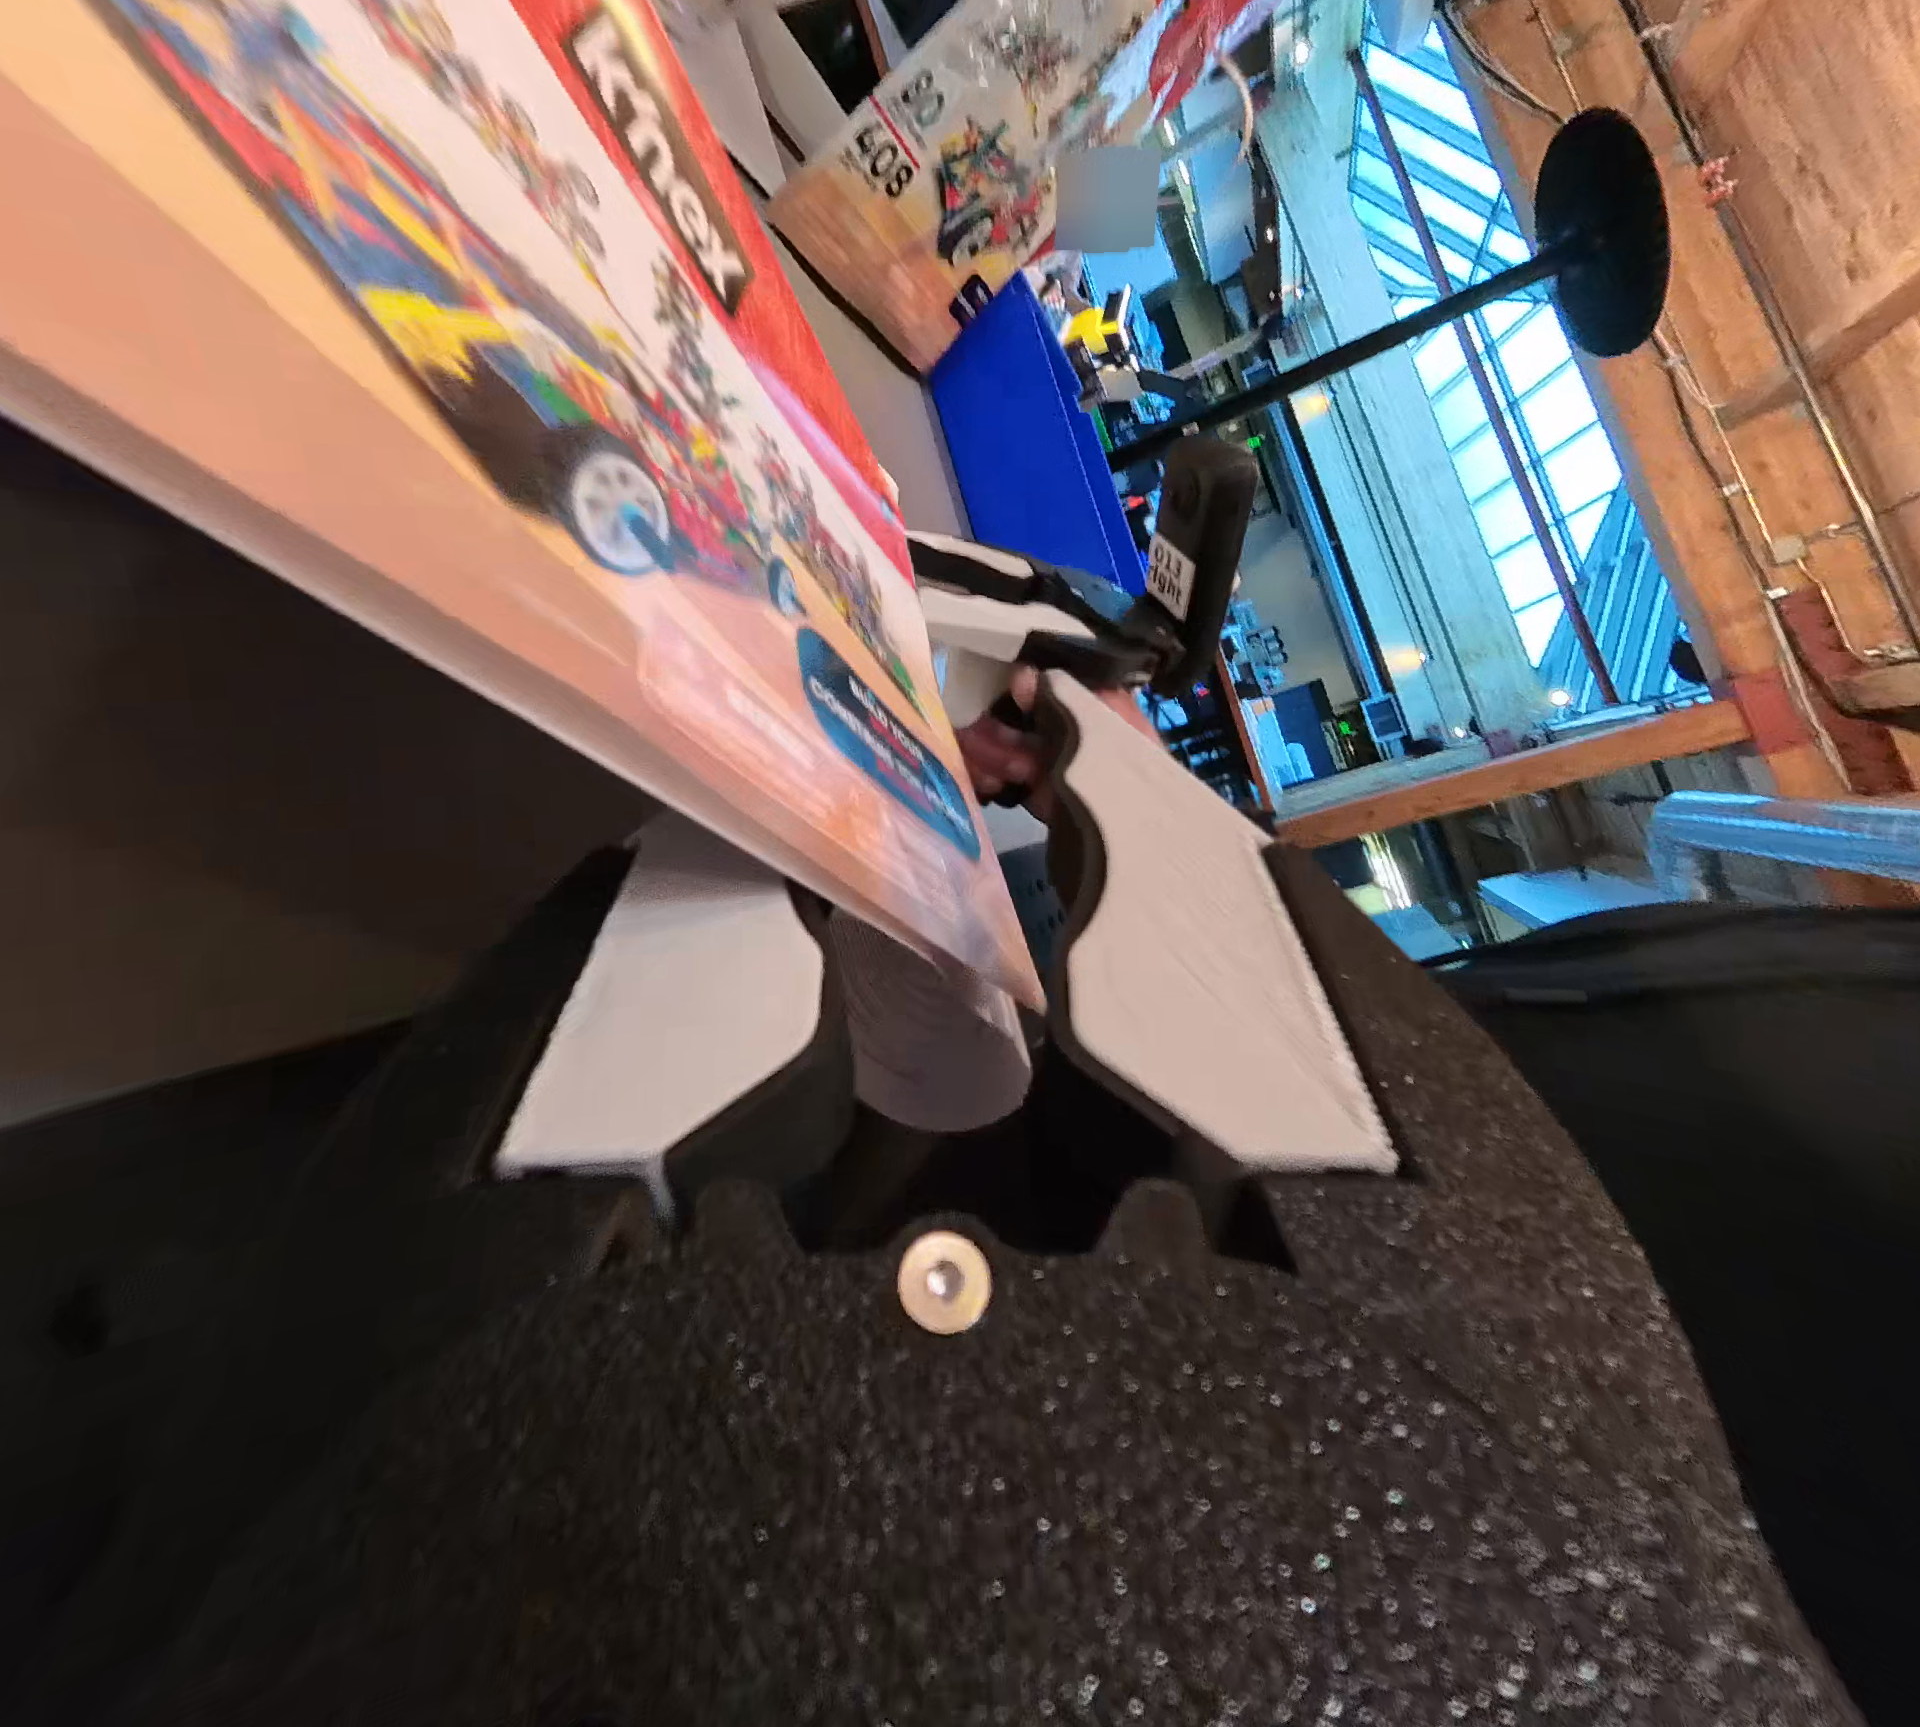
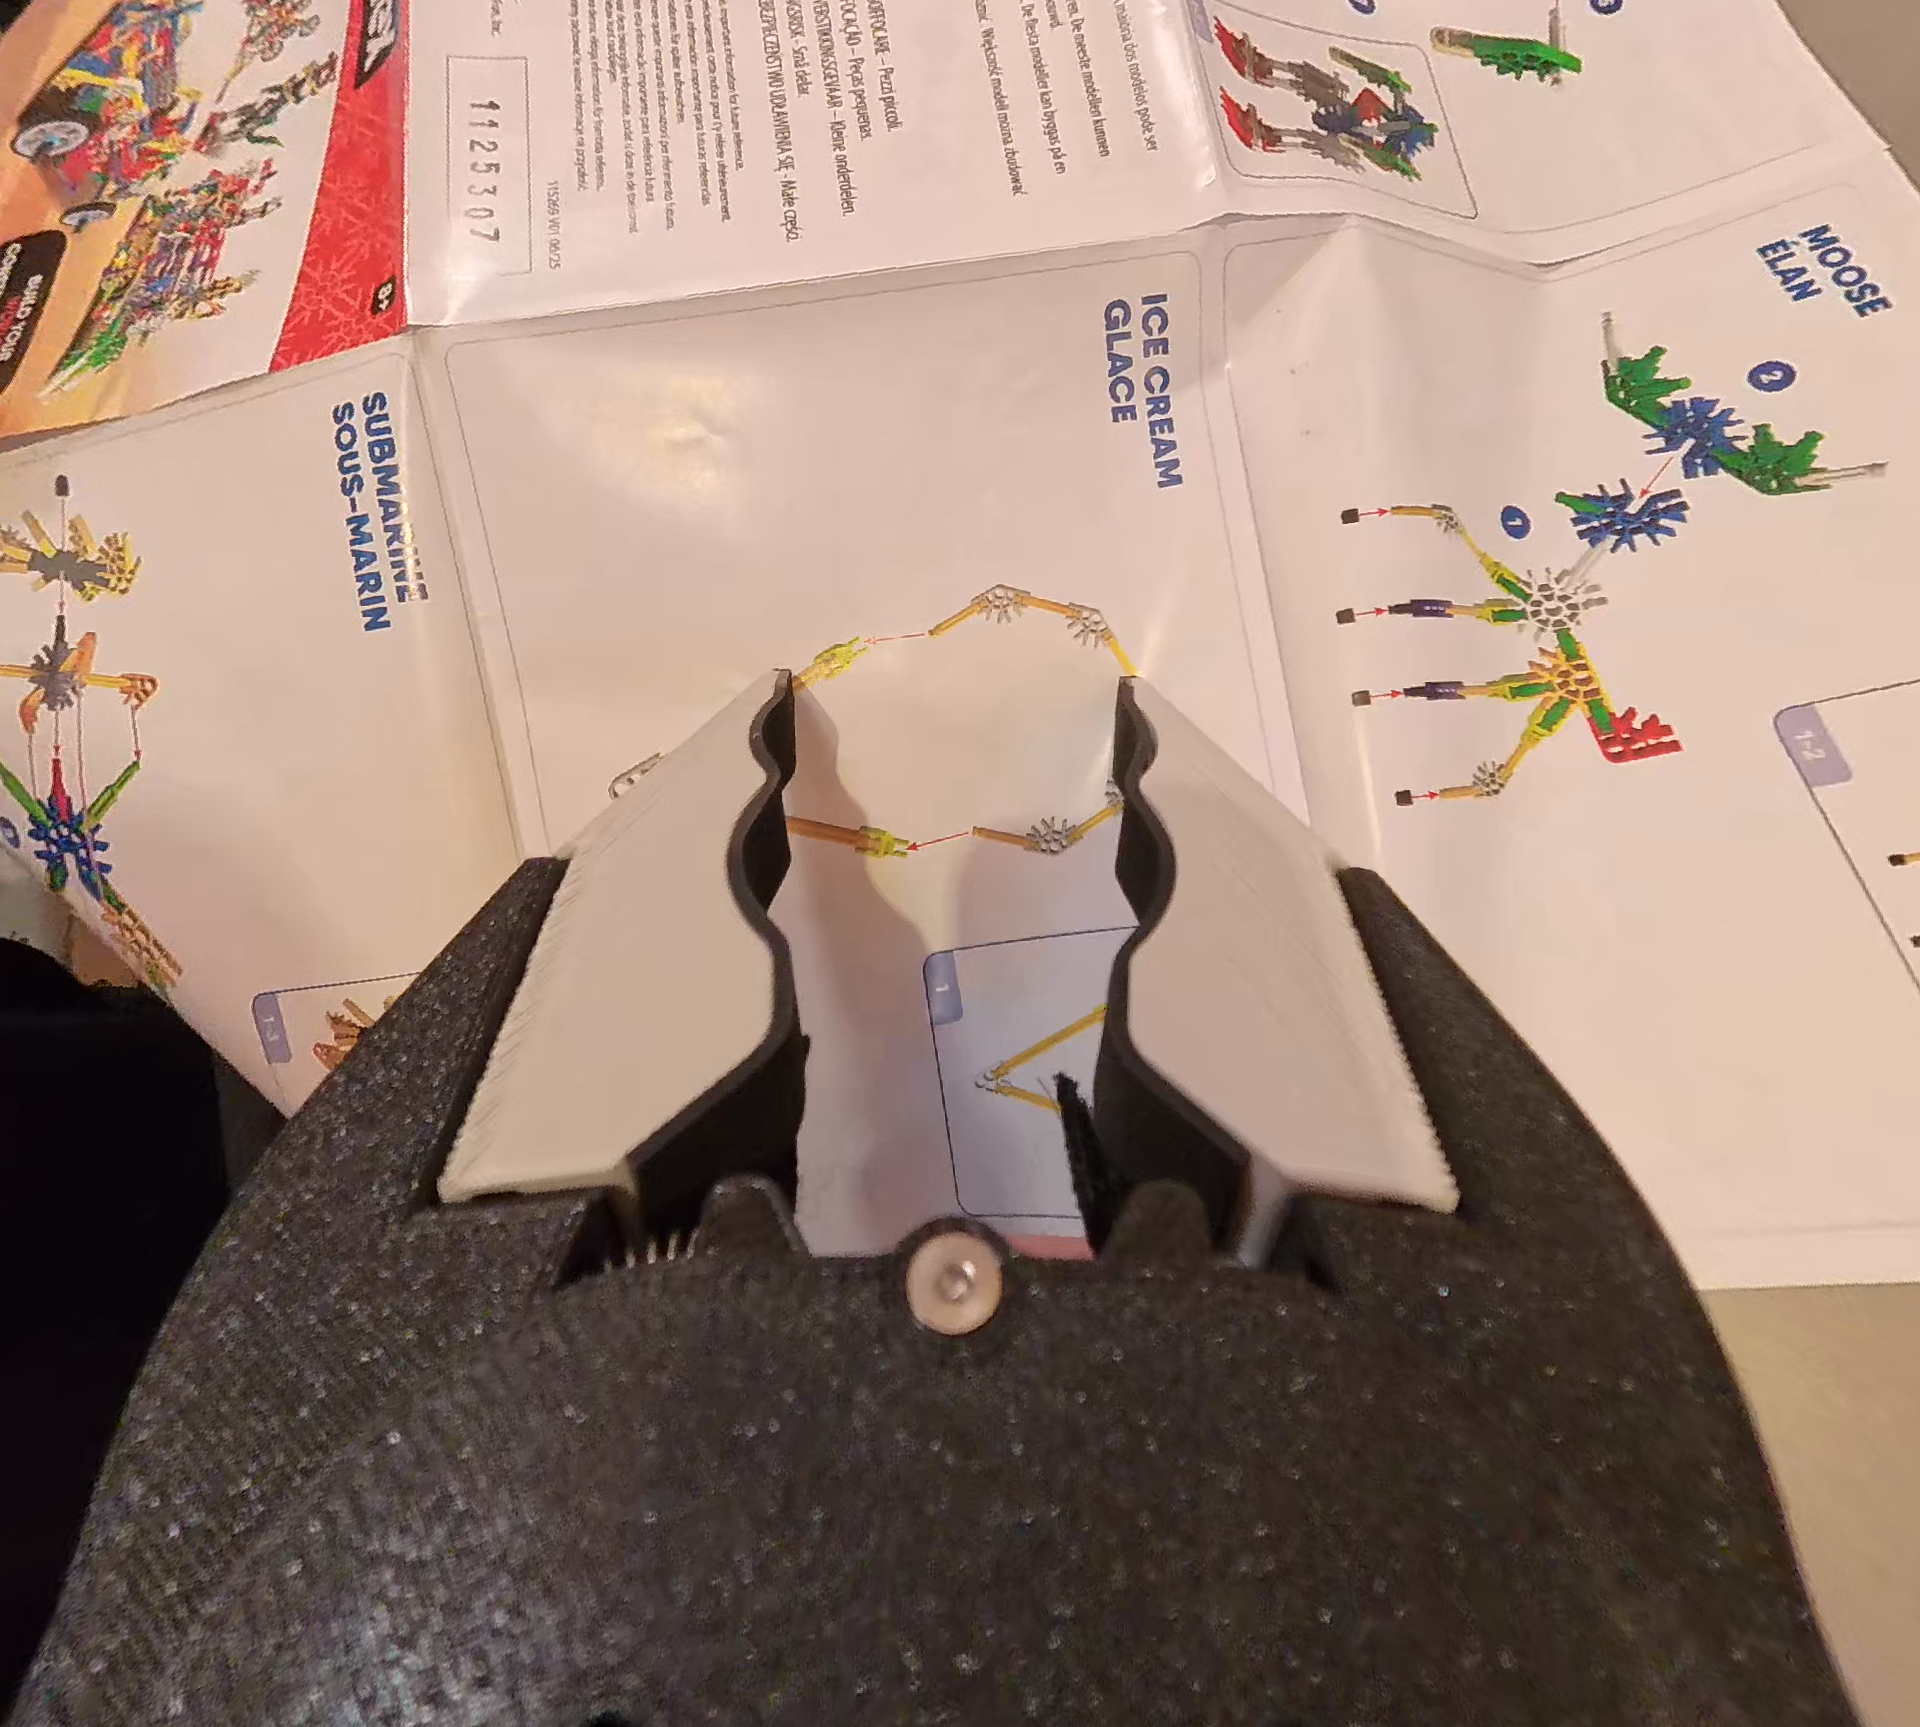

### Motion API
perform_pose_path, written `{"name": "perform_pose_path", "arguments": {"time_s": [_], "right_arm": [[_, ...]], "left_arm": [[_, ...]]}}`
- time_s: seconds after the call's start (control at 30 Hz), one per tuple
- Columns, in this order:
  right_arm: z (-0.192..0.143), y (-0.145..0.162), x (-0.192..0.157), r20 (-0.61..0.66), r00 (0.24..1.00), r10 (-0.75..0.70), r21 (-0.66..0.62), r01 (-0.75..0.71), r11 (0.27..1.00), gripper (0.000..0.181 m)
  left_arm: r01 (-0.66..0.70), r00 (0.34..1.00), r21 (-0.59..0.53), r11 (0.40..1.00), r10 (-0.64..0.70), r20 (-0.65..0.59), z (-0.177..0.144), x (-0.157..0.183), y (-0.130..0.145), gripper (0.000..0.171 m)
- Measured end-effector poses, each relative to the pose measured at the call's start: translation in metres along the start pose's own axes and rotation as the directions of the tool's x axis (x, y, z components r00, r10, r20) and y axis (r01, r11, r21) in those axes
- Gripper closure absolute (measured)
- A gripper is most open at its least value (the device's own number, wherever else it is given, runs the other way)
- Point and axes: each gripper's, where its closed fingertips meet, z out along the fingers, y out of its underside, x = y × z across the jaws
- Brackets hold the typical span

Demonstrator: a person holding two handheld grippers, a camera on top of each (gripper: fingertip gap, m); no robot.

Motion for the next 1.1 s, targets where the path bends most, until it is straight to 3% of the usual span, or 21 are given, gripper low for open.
{"name": "perform_pose_path", "arguments": {"time_s": [0.17, 0.3, 0.47, 0.57, 0.7, 0.83, 0.9, 1.03, 1.1], "right_arm": [[-0.003, -0.001, 0.002, 0.002, 1.000, -0.005, 0.004, 0.005, 1.000, 0.123], [-0.035, -0.009, 0.006, -0.030, 0.998, 0.047, 0.097, -0.044, 0.994, 0.115], [-0.091, 0.013, -0.005, 0.055, 0.957, 0.285, 0.186, -0.290, 0.939, 0.111], [-0.114, 0.033, -0.018, 0.132, 0.887, 0.442, 0.206, -0.461, 0.863, 0.109], [-0.123, 0.052, -0.042, 0.309, 0.727, 0.613, 0.174, -0.677, 0.715, 0.110], [-0.109, 0.053, -0.071, 0.438, 0.638, 0.633, 0.113, -0.738, 0.666, 0.113], [-0.110, 0.037, -0.083, 0.555, 0.576, 0.600, 0.131, -0.773, 0.621, 0.123], [-0.112, 0.023, -0.082, 0.635, 0.548, 0.544, 0.173, -0.788, 0.591, 0.181], [-0.112, 0.024, -0.078, 0.625, 0.567, 0.536, 0.187, -0.776, 0.603, 0.181]], "left_arm": [[0.021, 0.999, -0.038, 0.999, -0.022, -0.027, 0.010, 0.006, 0.017, 0.171], [0.074, 0.996, -0.005, 0.997, -0.074, -0.047, 0.016, 0.012, 0.013, 0.171], [0.172, 0.979, 0.057, 0.983, -0.165, -0.119, 0.022, 0.026, 0.001, 0.171], [0.215, 0.968, 0.084, 0.973, -0.201, -0.149, 0.026, 0.031, -0.005, 0.171], [0.263, 0.954, 0.096, 0.960, -0.245, -0.172, 0.031, 0.033, -0.007, 0.171], [0.295, 0.944, 0.088, 0.951, -0.276, -0.183, 0.037, 0.035, -0.004, 0.171], [0.287, 0.947, 0.066, 0.956, -0.273, -0.168, 0.041, 0.036, 0.002, 0.171], [0.282, 0.950, 0.047, 0.958, -0.272, -0.155, 0.043, 0.035, 0.009, 0.171], [0.252, 0.961, 0.031, 0.967, -0.246, -0.128, 0.044, 0.033, 0.014, 0.159]]}}
